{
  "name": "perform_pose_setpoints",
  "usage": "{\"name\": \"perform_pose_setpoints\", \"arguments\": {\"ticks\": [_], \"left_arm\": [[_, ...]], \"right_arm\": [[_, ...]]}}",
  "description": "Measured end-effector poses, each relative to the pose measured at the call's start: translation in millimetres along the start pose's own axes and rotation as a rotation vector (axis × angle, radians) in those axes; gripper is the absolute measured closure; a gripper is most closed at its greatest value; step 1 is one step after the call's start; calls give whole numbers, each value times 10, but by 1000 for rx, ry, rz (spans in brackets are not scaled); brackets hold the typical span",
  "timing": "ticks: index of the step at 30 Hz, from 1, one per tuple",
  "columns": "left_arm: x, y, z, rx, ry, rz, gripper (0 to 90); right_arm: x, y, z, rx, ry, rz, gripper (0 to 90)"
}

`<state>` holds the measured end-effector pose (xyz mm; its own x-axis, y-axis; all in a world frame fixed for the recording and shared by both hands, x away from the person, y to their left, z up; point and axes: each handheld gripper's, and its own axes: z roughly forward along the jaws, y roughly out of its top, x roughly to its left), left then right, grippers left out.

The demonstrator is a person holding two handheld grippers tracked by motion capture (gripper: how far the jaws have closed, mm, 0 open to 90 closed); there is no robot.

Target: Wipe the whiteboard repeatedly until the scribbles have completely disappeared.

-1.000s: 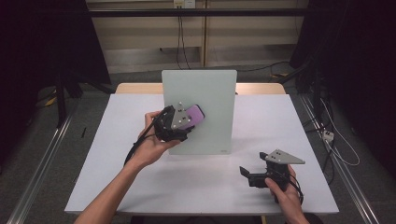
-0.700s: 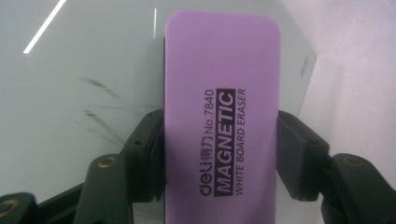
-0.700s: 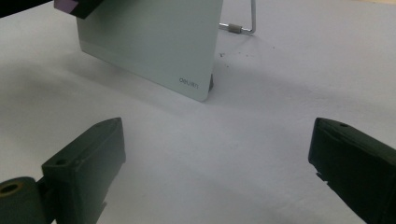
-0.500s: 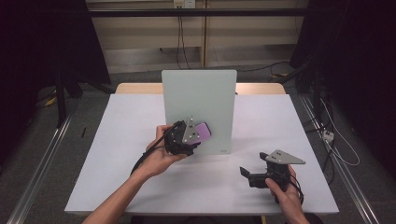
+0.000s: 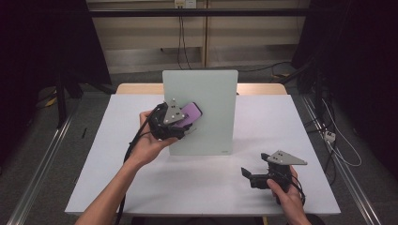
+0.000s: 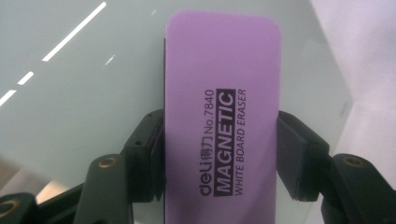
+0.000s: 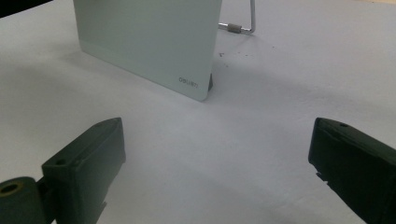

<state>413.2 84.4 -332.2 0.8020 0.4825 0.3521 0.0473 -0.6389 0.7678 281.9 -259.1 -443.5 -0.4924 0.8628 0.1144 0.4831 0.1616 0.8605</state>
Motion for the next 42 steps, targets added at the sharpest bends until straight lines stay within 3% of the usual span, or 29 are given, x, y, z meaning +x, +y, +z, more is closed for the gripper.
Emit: {"name": "perform_pose_setpoints", "arguments": {"ticks": [4,12,17,23,33,34,37,42], "left_arm": [[0,-39,-13,10,1,12,408],[-154,-190,60,51,-18,44,408],[-326,-284,151,107,-37,104,408],[-478,-405,243,141,-79,120,408],[-603,-480,344,199,-142,148,407],[-608,-485,349,214,-146,172,407],[-652,-504,384,220,-160,167,407],[-614,-481,374,214,-173,150,408]], "right_arm": [[10,1,7,4,2,-3,38],[5,1,4,4,-1,-2,38],[14,2,10,3,1,-3,38],[11,1,1,6,1,-2,38],[9,4,-4,6,-3,-4,38],[10,4,-4,5,-3,-4,38],[6,4,-3,8,-1,-8,38],[9,4,-4,5,0,-4,38]]}}
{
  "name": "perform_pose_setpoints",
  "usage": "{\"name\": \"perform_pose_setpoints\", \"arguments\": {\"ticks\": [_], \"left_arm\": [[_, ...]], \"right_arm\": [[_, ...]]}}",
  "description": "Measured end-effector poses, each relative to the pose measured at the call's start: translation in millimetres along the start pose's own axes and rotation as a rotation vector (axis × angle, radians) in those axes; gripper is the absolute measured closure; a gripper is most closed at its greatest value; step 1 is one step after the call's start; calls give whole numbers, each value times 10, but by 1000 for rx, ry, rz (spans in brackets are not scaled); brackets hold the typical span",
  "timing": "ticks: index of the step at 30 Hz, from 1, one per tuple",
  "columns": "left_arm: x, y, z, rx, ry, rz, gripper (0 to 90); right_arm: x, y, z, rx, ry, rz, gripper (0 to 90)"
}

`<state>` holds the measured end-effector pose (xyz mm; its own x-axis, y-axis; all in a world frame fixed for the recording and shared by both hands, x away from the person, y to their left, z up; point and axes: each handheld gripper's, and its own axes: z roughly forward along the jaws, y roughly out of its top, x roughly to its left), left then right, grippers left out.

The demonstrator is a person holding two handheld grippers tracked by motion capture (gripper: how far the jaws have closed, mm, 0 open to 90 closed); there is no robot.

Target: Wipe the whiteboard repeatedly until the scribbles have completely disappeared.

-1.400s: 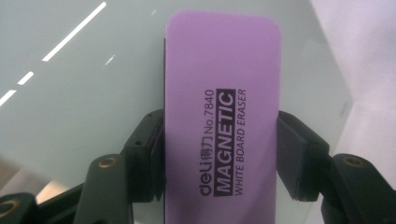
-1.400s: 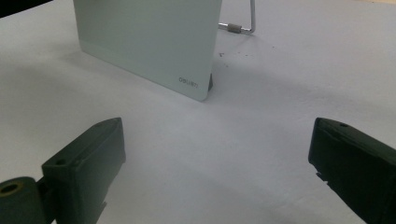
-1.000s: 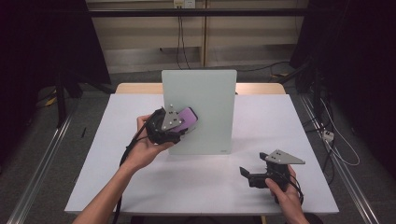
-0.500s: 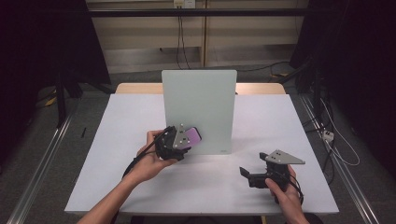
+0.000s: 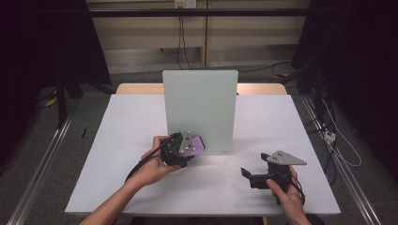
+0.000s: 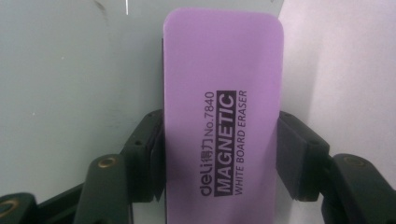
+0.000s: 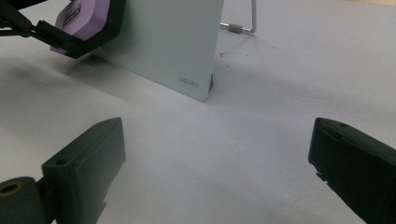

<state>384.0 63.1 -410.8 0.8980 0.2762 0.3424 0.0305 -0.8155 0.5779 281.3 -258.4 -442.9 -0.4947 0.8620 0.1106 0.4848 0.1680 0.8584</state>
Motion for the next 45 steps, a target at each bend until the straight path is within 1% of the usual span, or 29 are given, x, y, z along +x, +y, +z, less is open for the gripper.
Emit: {"name": "perform_pose_setpoints", "arguments": {"ticks": [1,6,7,8,12,16,19,20,22,27,31,32,34,35,38,39,40,44,45], "left_arm": [[21,12,-19,-1,4,2,407],[165,87,-169,-57,48,-43,407],[200,96,-201,-76,56,-60,407],[245,106,-243,-82,66,-62,407],[401,135,-395,-120,97,-102,407],[576,159,-572,-156,138,-141,407],[654,155,-640,-177,147,-159,407],[654,151,-640,-176,146,-159,407],[623,150,-621,-163,159,-139,407],[503,68,-511,-135,132,-117,407],[397,-26,-418,-103,103,-102,407],[374,-54,-395,-100,90,-107,407],[331,-100,-346,-79,64,-101,407],[312,-112,-328,-68,57,-93,407],[270,-107,-291,-46,53,-82,407],[258,-101,-277,-42,48,-82,407],[251,-96,-264,-31,41,-71,407],[180,-73,-181,-18,20,-57,407],[167,-65,-165,-8,13,-50,407]], "right_arm": [[-1,0,1,0,-1,1,38],[-4,0,5,2,-1,-2,38],[-4,0,5,2,-2,-1,38],[-5,-1,4,2,-1,0,38],[-6,-1,4,1,-2,1,38],[-3,0,7,3,-2,2,38],[-5,-1,8,3,-1,2,38],[-7,-1,8,2,-1,1,38],[-6,0,9,3,-1,2,38],[1,-1,9,1,-3,2,38],[-2,0,11,2,-3,4,38],[0,0,10,2,-2,5,38],[0,-2,9,1,-3,2,38],[-1,-1,9,3,-3,2,38],[1,0,15,1,-3,4,38],[4,1,14,3,-2,3,38],[7,2,13,3,-1,5,38],[1,1,14,1,-4,3,38],[0,1,13,1,-4,3,38]]}}
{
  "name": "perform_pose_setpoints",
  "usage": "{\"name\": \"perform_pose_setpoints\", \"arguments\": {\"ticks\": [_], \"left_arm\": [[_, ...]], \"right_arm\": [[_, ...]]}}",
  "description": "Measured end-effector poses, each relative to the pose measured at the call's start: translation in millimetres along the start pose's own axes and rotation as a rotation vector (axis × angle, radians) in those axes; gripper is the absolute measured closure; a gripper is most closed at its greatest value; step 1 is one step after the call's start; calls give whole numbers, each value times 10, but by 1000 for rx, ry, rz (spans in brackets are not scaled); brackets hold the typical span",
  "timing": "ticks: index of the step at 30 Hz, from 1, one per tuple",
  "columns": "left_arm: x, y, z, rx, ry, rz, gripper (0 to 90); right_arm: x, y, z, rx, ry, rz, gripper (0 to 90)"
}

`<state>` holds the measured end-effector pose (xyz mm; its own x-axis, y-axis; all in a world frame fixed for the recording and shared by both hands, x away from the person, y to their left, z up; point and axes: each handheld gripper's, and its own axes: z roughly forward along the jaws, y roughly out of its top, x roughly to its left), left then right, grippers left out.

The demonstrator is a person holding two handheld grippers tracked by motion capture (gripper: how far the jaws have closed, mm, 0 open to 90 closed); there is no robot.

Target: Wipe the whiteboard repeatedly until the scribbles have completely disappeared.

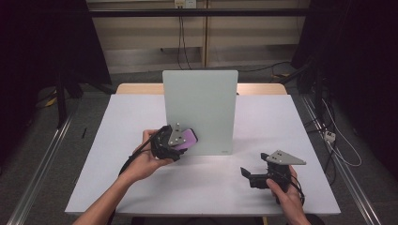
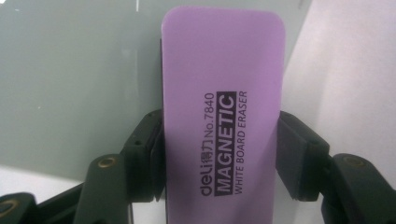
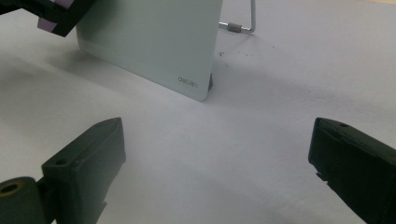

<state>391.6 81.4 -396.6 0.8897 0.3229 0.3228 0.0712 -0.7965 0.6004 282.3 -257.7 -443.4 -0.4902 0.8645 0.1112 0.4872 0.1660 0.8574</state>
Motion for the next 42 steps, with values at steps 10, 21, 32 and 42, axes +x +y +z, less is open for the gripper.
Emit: {"name": "perform_pose_setpoints", "arguments": {"ticks": [10,21,32,42], "left_arm": [[-123,61,150,14,-40,22,407],[-89,187,126,-46,-15,-14,406],[163,328,-113,-131,41,-58,406],[443,286,-422,-207,135,-131,406]], "right_arm": [[2,-1,-6,-1,1,-5,38],[-3,1,-9,3,1,-4,38],[-4,-2,-16,-2,1,-3,38],[-8,-2,-15,-1,1,-1,38]]}}
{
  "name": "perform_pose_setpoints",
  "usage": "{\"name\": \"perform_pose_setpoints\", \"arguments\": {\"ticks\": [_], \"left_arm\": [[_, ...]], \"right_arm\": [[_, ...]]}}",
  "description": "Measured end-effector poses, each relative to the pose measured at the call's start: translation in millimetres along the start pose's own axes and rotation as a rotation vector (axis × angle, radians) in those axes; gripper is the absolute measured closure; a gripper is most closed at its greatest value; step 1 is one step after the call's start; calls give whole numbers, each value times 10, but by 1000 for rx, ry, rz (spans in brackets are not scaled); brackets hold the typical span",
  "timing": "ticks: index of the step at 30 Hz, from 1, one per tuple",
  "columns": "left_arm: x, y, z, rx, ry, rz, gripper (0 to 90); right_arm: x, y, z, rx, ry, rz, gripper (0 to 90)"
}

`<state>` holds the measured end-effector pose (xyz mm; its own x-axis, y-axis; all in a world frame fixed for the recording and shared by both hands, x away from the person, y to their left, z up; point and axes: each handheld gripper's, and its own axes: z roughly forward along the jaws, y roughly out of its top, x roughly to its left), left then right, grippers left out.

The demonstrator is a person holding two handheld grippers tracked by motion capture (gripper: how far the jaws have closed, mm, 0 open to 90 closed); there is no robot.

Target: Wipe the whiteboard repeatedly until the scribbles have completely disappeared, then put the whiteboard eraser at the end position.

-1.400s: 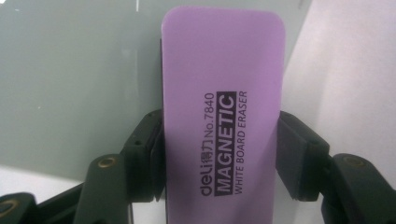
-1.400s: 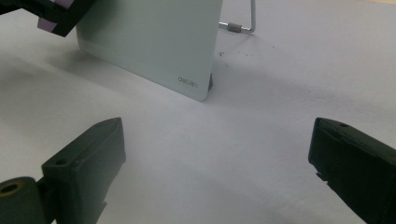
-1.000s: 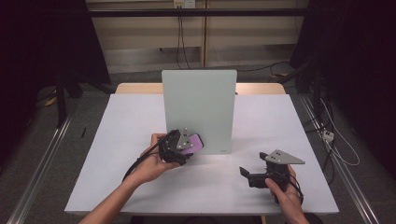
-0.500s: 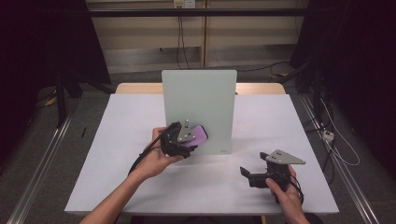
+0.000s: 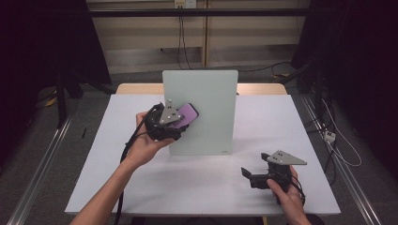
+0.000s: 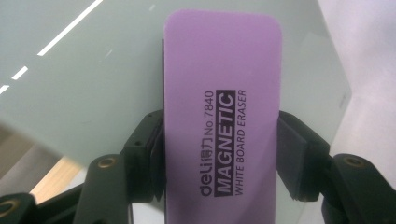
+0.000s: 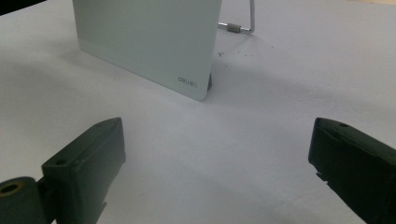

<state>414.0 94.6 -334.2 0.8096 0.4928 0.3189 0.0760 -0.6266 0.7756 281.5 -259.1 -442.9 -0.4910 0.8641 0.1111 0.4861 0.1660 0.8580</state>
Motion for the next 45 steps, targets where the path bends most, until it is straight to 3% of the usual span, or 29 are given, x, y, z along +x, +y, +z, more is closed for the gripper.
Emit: {"name": "perform_pose_setpoints", "arguments": {"ticks": [6,14,28,36,40,45], "left_arm": [[146,-16,-133,-30,46,-50,406],[263,-145,-293,-60,64,-111,407],[14,-264,-325,2,-59,-103,407],[-53,-302,-334,12,-112,-132,407],[-97,-328,-296,24,-155,-159,407],[-166,-324,-248,57,-238,-145,407]], "right_arm": [[3,0,2,1,0,-1,38],[1,6,17,1,0,14,38],[-6,3,23,5,-2,12,38],[2,-7,-13,-2,4,7,38],[-5,-4,-10,-1,2,10,38],[10,6,5,4,3,-3,38]]}}
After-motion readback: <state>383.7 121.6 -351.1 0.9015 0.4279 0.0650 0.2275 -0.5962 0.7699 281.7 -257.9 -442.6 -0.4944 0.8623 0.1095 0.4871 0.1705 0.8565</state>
